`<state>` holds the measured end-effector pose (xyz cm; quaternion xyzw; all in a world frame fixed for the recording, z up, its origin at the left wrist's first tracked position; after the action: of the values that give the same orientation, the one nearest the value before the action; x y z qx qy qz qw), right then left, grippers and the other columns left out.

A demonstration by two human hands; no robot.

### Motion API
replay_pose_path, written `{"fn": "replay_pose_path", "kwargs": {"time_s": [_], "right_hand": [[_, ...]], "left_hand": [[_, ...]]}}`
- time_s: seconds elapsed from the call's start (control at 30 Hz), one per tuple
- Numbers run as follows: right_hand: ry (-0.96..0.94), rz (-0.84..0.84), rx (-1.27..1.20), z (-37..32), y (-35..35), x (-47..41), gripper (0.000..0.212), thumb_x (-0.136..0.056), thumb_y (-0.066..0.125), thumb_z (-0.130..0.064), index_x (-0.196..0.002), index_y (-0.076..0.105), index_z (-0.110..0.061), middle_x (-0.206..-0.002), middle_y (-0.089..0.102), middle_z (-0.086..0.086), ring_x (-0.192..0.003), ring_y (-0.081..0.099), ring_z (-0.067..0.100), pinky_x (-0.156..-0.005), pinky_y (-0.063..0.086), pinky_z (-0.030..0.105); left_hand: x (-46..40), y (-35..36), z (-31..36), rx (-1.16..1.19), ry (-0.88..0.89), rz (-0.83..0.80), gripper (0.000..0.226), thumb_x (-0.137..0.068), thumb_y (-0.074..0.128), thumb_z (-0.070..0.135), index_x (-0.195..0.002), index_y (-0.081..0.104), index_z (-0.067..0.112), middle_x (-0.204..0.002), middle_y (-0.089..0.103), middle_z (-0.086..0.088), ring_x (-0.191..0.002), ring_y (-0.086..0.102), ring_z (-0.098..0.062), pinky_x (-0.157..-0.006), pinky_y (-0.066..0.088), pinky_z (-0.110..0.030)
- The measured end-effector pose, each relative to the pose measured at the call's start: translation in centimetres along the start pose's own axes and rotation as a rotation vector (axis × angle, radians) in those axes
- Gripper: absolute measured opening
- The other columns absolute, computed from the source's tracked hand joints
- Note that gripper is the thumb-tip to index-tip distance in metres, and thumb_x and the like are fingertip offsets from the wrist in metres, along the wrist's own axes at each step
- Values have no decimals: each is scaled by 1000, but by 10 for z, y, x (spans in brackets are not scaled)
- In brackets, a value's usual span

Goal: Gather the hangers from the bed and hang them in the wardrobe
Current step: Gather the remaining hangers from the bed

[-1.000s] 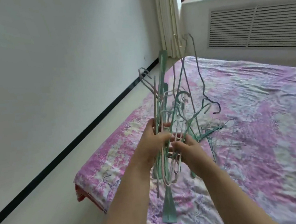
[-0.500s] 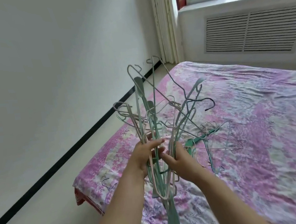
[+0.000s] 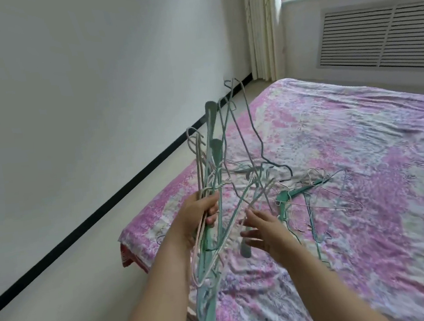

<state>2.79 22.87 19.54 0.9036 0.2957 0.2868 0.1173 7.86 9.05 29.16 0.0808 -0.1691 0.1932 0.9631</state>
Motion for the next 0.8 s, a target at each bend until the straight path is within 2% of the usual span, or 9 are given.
{"fn": "replay_pose_path", "kwargs": {"time_s": [0.07,0.23,0.3,0.33,0.43,0.5,0.6,0.7,0.8], "right_hand": [[26,54,174,6,-6,-2,27,-99,49,-32,-107,61,-9,-98,67,6,-75,62,21,-67,52,31],[131,201,664,34,-30,-23,34,-100,41,-29,-86,64,-7,-84,65,9,-67,53,21,-62,47,31],[180,199,896,50,-29,-27,33,-97,47,-32,-109,59,-4,-96,63,12,-74,55,22,-68,48,32],[216,231,955,59,-29,-28,49,-94,51,-39,-126,49,0,-112,60,15,-87,58,24,-72,48,32],[228,474,951,75,-41,-18,86,-84,62,-53,-141,27,0,-141,34,19,-124,43,35,-97,45,42],[150,629,969,73,-47,-6,84,-81,65,-53,-136,28,-1,-142,31,20,-129,34,38,-102,39,47],[4,795,1038,70,-50,8,65,-86,59,-48,-122,28,-4,-131,33,20,-124,33,36,-101,36,46],[-58,799,1143,73,-47,12,74,-84,58,-53,-132,20,-11,-135,28,16,-128,29,35,-106,29,45],[-36,644,1203,81,-30,8,84,-81,62,-54,-145,15,-25,-152,16,7,-140,16,31,-111,19,49]], "left_hand": [[7,-9,6,-87,35,10,15,-93,60,15,-84,50,8,-53,44,1,-39,38,-9,-37,32,-17],[21,-20,11,-196,77,1,19,-94,60,22,-94,51,6,-57,45,-1,-43,38,-11,-41,35,-19],[25,-22,9,-163,83,14,21,-93,60,24,-94,52,6,-57,45,0,-43,38,-11,-41,36,-18],[27,-24,9,-134,85,25,20,-93,61,24,-91,51,6,-55,44,1,-42,38,-11,-40,35,-17],[36,-36,13,-40,98,27,23,-90,63,24,-78,48,12,-52,40,3,-39,35,-9,-36,33,-17],[49,-46,19,-35,120,2,25,-88,63,26,-72,47,14,-53,37,2,-39,33,-9,-37,31,-17],[75,-68,23,-56,140,-10,26,-93,59,21,-70,49,17,-54,35,1,-40,31,-10,-38,28,-17],[108,-90,24,-63,156,-12,23,-94,58,19,-73,48,16,-53,35,2,-40,31,-9,-38,27,-18],[146,-117,19,-87,149,-18,25,-95,57,18,-72,47,15,-54,34,1,-40,30,-8,-39,26,-19]]}}
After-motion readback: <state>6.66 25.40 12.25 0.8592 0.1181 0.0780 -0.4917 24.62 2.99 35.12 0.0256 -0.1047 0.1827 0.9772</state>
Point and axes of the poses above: each hand's wrist, its own x-axis away from the middle knuckle, its own y-axis out of the palm, z = x × y, the point moved 6 cm from there along -x, towards the middle knuckle
